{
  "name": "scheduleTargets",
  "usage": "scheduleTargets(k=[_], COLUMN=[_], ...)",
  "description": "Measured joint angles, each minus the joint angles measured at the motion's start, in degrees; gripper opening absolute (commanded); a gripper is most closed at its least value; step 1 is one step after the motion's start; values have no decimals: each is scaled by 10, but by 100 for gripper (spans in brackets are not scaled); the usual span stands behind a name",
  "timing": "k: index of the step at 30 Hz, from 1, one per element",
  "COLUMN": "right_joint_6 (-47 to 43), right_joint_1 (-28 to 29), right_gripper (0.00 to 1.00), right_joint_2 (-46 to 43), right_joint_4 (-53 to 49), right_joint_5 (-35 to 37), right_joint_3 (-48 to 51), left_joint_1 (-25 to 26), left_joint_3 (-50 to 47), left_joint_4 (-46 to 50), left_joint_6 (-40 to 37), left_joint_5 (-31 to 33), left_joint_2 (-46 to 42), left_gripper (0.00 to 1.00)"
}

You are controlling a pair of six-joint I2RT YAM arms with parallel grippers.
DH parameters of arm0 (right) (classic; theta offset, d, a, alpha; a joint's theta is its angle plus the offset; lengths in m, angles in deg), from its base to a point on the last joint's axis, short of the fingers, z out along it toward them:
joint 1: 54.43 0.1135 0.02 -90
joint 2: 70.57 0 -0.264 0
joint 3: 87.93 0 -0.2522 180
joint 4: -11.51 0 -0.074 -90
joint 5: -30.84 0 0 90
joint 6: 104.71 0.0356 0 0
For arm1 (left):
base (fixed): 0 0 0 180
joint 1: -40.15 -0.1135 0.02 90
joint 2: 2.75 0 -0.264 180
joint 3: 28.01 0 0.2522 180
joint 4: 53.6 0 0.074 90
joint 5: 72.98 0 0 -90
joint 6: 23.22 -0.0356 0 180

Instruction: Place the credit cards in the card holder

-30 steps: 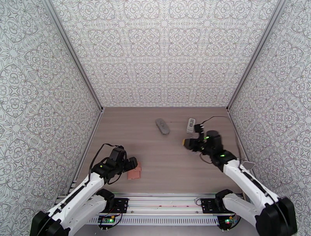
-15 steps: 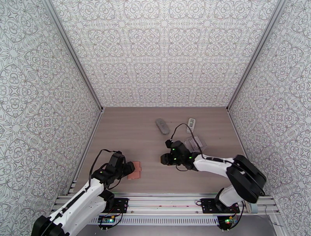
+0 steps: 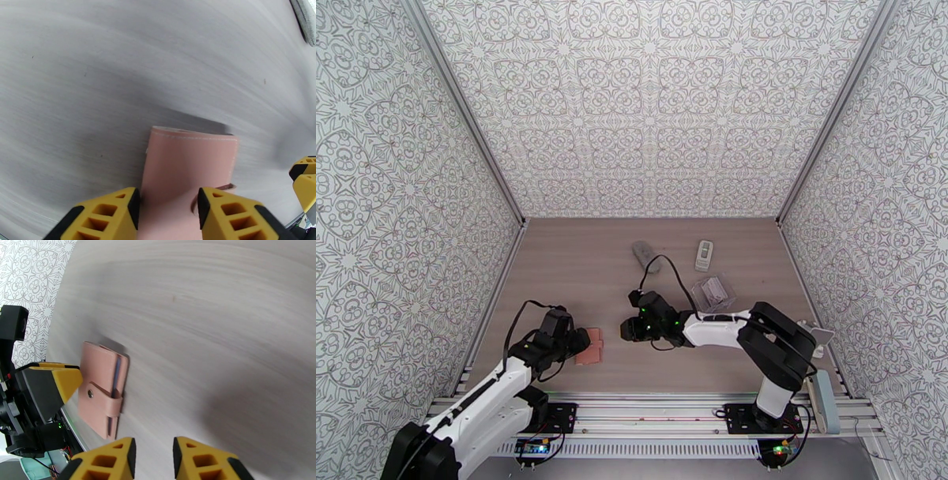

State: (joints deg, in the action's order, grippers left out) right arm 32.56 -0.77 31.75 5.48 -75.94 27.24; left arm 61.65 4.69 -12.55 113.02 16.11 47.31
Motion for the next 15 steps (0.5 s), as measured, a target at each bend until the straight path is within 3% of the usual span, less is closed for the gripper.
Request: scheduleTargets(k=[9, 15], right_joint_6=[7, 10], right_joint_1=[8, 10], right_gripper=[32, 32], right_joint_2=[11, 18], right_joint_4=[4, 4], right_joint_5=[-2, -2], right_joint_3=[-12, -23], left_joint_1=[-6, -4], left_joint_3=[0, -8], left_joint_4=[-4, -39], left_joint_6=[23, 22], left_joint_5=[12, -15], left_joint_2=[29, 36], left_gripper=[45, 33])
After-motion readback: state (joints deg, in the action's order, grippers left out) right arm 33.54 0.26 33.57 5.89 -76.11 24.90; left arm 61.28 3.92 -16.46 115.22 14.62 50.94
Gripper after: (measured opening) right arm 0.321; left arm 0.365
